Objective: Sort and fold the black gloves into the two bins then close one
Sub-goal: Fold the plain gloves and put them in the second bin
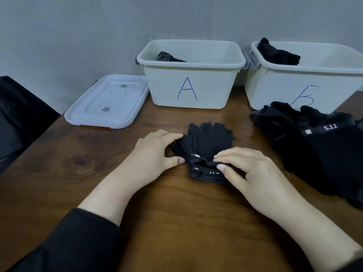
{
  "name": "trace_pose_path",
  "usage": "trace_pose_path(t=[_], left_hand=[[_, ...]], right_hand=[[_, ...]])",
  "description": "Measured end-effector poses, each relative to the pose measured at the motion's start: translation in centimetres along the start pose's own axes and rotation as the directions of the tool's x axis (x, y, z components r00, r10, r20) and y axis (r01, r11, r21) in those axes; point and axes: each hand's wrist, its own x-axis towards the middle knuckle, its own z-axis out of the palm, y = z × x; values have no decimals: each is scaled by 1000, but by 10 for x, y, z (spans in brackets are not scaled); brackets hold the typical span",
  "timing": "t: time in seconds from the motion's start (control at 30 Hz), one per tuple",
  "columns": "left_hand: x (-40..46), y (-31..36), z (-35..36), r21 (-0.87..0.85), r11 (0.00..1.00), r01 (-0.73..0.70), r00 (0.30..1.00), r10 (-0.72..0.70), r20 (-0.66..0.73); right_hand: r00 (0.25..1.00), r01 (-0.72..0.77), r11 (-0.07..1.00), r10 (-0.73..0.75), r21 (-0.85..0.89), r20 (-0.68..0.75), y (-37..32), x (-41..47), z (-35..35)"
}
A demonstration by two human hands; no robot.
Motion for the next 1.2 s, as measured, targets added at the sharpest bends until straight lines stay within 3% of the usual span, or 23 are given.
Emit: trace_pose_path(t=[0.2, 0.3, 0.37, 0.47, 0.6, 0.67, 0.73, 0.8, 0.87, 1.0, 1.1, 1.2], left_hand=[[-1, -2, -3, -8, 1000, 9, 1000, -9, -1], [0, -10, -9, 0, 999, 54, 995, -54, -86], [-1, -10, -11, -78, 997, -1, 990, -10, -142], [-3, -2, -6, -107, 978, -177, 982, 168, -83], [-1, -1, 6, -73, 982, -176, 984, 175, -17], [-1, -2, 6, -112, 978, -173, 982, 164, -90], [-1, 1, 3, -133, 979, -153, 969, 122, -214], [-1, 2, -1, -187, 978, -88, 946, 24, -322], [-1, 4, -3, -231, 973, -17, 931, -69, -358], [-7, 11, -5, -223, 975, 21, 972, -72, -223], [-15, 21, -6, -183, 983, -27, 1000, 25, -13], [-17, 25, -5, -30, 994, -107, 971, 111, 212]], right_hand=[[977, -63, 997, 71, -44, 201, -4, -2, -4], [955, -18, 995, 46, -97, 293, -4, 0, -3], [962, -8, 996, 33, -94, 272, -3, 1, -1], [971, 10, 995, 14, -100, 239, -2, 1, 3], [988, -3, 999, 11, -50, 156, -1, 0, 6], [997, -19, 1000, 18, 7, 77, -2, 1, 8], [991, -44, 987, 63, 152, -119, -3, 3, 6], [922, -114, 940, 221, 321, -318, -2, 7, -3], [844, -176, 863, 380, 473, -379, 2, 10, -12], [771, -196, 801, 482, 566, -416, 5, 10, -20], [747, -165, 752, 518, 638, -417, 5, 11, -21], [736, -133, 734, 523, 665, -430, 4, 10, -24]])
